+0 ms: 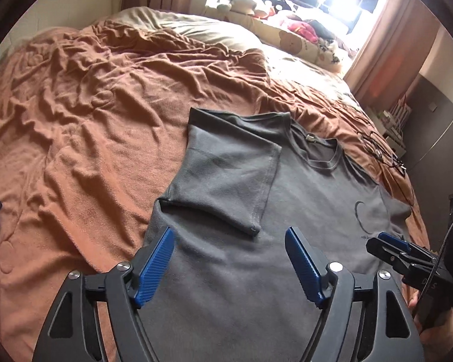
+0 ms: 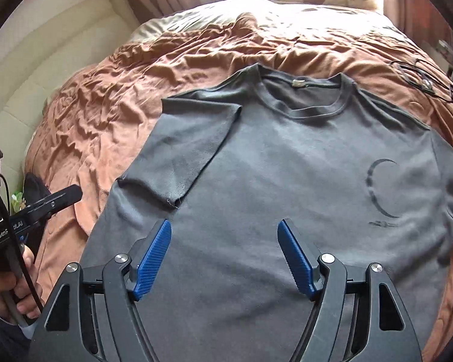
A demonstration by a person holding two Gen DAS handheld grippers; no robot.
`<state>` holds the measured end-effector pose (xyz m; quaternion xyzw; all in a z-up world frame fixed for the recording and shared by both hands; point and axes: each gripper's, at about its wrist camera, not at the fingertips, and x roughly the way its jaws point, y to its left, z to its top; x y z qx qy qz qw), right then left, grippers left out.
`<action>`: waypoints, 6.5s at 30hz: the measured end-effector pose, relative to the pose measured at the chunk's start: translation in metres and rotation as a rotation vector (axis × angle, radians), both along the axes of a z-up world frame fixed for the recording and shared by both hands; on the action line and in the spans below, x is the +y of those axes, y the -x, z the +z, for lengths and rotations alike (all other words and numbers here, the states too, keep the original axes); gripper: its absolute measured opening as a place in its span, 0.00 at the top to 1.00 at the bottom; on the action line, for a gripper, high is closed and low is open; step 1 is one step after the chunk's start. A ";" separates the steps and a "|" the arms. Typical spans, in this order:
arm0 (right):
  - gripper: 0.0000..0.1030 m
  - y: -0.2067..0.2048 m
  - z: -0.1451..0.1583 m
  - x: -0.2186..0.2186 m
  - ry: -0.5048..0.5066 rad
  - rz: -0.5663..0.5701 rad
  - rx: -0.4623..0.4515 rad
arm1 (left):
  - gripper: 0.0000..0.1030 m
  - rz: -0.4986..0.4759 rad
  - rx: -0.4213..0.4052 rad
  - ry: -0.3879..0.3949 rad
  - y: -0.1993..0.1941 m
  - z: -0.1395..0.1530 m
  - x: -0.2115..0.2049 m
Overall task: Fold small clothes
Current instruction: 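Move both tools to the shirt's other sleeve, then grasp the other sleeve with the right tool while the left tool grasps the side edge, then fold the held sleeve and side over the shirt body, open both tools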
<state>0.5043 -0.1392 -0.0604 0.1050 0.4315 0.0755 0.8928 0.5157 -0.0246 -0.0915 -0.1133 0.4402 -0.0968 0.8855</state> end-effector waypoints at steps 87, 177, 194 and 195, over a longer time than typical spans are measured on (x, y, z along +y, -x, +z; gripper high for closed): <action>0.94 0.151 -0.097 -0.347 -0.703 -0.705 -0.192 | 0.94 -0.581 0.174 0.153 -0.064 -0.087 -0.427; 0.97 -0.063 -0.016 -0.270 -0.278 -0.207 -0.107 | 1.00 -0.268 0.198 0.262 -0.097 -0.074 -0.252; 0.42 -0.055 -0.029 -0.318 -0.269 -0.280 -0.084 | 0.71 -0.293 0.205 0.186 -0.123 -0.084 -0.293; 0.48 -0.055 -0.030 -0.322 -0.260 -0.293 -0.080 | 0.71 -0.295 0.206 0.175 -0.127 -0.086 -0.296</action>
